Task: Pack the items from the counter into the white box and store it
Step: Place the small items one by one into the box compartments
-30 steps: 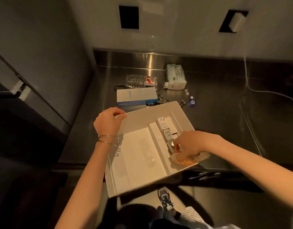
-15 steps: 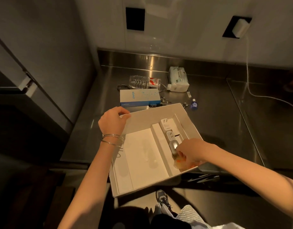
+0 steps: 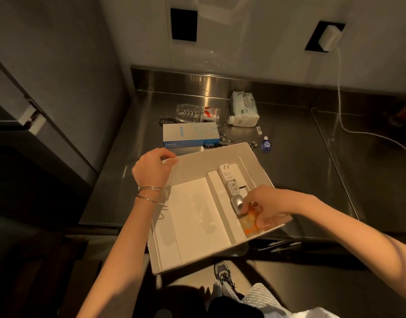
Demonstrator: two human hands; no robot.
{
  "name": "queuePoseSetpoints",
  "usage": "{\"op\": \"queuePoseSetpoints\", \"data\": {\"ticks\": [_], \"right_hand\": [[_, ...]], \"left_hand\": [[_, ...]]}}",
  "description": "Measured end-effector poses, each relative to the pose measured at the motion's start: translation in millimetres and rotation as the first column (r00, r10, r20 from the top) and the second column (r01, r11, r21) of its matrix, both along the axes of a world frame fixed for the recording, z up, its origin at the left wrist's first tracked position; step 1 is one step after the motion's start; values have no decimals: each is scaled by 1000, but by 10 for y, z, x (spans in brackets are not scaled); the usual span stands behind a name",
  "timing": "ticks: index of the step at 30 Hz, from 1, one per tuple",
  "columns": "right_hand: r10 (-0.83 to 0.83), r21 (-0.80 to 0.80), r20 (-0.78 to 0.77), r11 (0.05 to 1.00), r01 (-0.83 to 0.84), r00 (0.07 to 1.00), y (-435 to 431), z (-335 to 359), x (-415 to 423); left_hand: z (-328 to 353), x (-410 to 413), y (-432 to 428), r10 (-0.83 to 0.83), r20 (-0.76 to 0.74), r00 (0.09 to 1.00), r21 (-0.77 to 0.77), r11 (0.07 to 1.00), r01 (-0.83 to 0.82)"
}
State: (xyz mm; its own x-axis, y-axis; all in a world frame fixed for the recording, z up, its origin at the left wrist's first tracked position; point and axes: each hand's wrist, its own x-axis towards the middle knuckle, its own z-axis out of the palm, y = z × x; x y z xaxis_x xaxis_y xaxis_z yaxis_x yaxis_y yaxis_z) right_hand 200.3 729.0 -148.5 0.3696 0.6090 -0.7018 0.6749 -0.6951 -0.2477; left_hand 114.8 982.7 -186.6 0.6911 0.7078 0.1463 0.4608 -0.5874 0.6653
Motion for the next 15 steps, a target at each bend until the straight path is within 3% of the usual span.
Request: {"op": "queuePoseSetpoints", "data": {"ticks": [4,10,15], "right_hand": [[37,23,97,999,-39,995,-1,-171,-105],[60,114,99,991,-71,993,-1,-124,-78],[-15,396,161,917,-51,987,29,197,171]], "left_hand": [[7,-4,-8,1,3,1000,2,1000,-1],[19,-18,-9,5,-9,1000,-2,1000,-5],[36,-22,-31,2,-18,1000,3,1000,-2]]}}
